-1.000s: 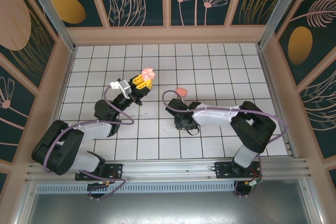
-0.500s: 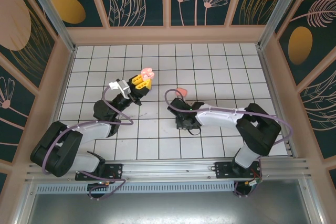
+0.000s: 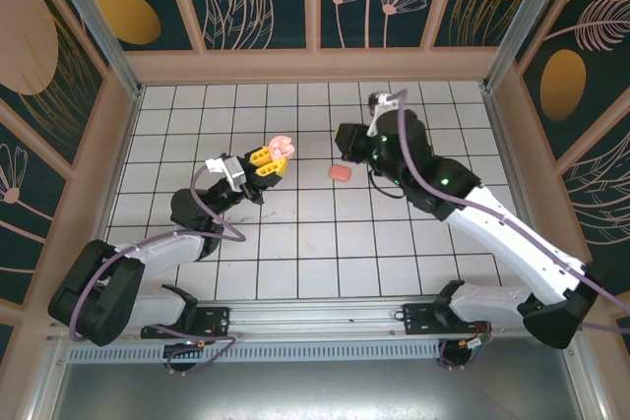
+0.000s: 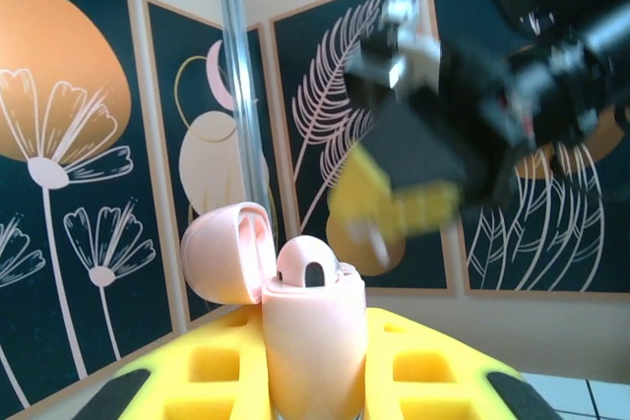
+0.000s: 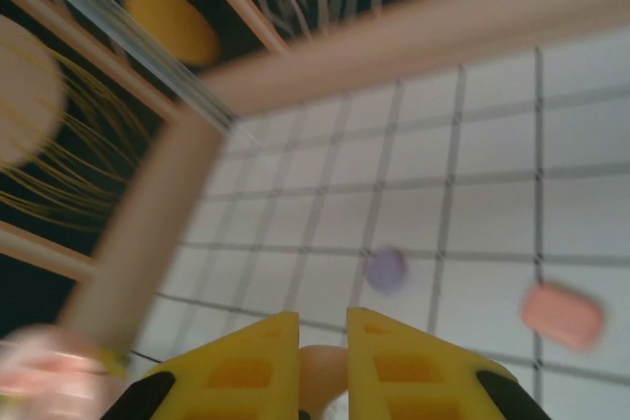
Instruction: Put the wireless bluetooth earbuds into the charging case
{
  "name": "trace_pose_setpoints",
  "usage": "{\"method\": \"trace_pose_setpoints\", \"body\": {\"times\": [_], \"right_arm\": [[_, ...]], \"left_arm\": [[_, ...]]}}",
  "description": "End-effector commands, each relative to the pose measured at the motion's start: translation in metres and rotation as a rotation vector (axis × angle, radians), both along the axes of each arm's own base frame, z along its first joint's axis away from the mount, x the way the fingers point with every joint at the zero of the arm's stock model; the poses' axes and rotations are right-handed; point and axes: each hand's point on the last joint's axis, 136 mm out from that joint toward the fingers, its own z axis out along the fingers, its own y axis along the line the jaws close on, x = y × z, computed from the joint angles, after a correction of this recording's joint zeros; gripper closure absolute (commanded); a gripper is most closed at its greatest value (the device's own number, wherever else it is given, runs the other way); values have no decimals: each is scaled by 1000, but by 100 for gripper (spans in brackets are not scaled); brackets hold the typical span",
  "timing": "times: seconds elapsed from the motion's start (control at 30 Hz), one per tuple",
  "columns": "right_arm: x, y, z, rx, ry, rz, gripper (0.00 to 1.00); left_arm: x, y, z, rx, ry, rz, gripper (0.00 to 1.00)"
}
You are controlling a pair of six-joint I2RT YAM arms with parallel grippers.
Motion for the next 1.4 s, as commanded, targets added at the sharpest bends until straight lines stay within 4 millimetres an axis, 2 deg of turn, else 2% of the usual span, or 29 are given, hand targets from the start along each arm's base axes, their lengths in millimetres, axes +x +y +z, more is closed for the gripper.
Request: {"method": "trace_pose_setpoints", "body": {"times": [0.0,0.1,0.27,0.73,1.07,1.37], "right_arm": [[-5,12,42,49,-143,92,85],[-10,24,60,119,-210,163,85],[-15,40,67,180,-247,238,85],[-22,72,27,173,-185,331,86],[-21,80,10,163,-147,347,87],[-22,81,-17,112,-110,334,88]], "left_arm": [[-7,-7,5,32,-50,-34,100],[-5,-14,9,45,-53,-59,100],[0,-22,11,53,-53,-82,100],[6,-28,18,51,-62,-93,100],[5,-28,20,47,-64,-93,100],[4,-26,24,26,-69,-90,100]]}}
